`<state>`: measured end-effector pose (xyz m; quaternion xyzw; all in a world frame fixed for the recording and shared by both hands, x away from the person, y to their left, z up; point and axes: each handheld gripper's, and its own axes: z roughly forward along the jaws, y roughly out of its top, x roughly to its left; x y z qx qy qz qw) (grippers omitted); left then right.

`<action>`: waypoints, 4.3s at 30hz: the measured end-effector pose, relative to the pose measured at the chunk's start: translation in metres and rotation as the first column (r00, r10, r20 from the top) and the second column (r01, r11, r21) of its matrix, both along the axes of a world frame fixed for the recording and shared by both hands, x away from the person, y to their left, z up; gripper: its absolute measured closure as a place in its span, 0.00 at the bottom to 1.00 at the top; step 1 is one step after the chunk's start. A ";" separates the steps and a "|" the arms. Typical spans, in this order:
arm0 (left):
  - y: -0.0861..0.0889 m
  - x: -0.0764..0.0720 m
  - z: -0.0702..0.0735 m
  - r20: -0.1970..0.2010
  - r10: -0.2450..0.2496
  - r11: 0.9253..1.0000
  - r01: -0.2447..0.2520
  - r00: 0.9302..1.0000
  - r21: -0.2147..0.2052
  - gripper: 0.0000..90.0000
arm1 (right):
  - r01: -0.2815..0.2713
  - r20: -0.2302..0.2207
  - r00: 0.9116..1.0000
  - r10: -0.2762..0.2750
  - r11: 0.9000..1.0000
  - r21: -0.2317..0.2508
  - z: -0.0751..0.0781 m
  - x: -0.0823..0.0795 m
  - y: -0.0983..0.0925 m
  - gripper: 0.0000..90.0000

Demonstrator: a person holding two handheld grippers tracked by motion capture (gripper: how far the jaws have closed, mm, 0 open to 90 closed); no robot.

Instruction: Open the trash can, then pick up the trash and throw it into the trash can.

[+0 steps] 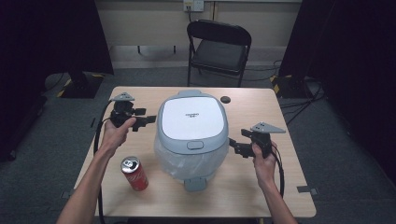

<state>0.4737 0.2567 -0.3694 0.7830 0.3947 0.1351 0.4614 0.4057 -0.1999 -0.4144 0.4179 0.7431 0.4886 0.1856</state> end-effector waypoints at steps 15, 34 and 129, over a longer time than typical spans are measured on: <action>0.053 -0.038 -0.048 -0.051 0.099 0.990 -0.093 0.994 0.105 0.30 | -0.044 -0.069 0.997 0.044 0.999 0.004 -0.004 -0.016 -0.008 0.23; 0.067 -0.069 -0.124 -0.105 0.202 0.965 -0.179 0.974 0.193 0.29 | -0.159 -0.001 0.987 0.159 0.987 -0.004 0.029 -0.052 -0.005 0.62; 0.073 -0.080 -0.133 -0.013 0.227 0.952 -0.220 0.974 0.211 0.24 | 0.132 -0.201 0.966 -0.160 0.980 -0.147 -0.046 -0.024 -0.050 0.18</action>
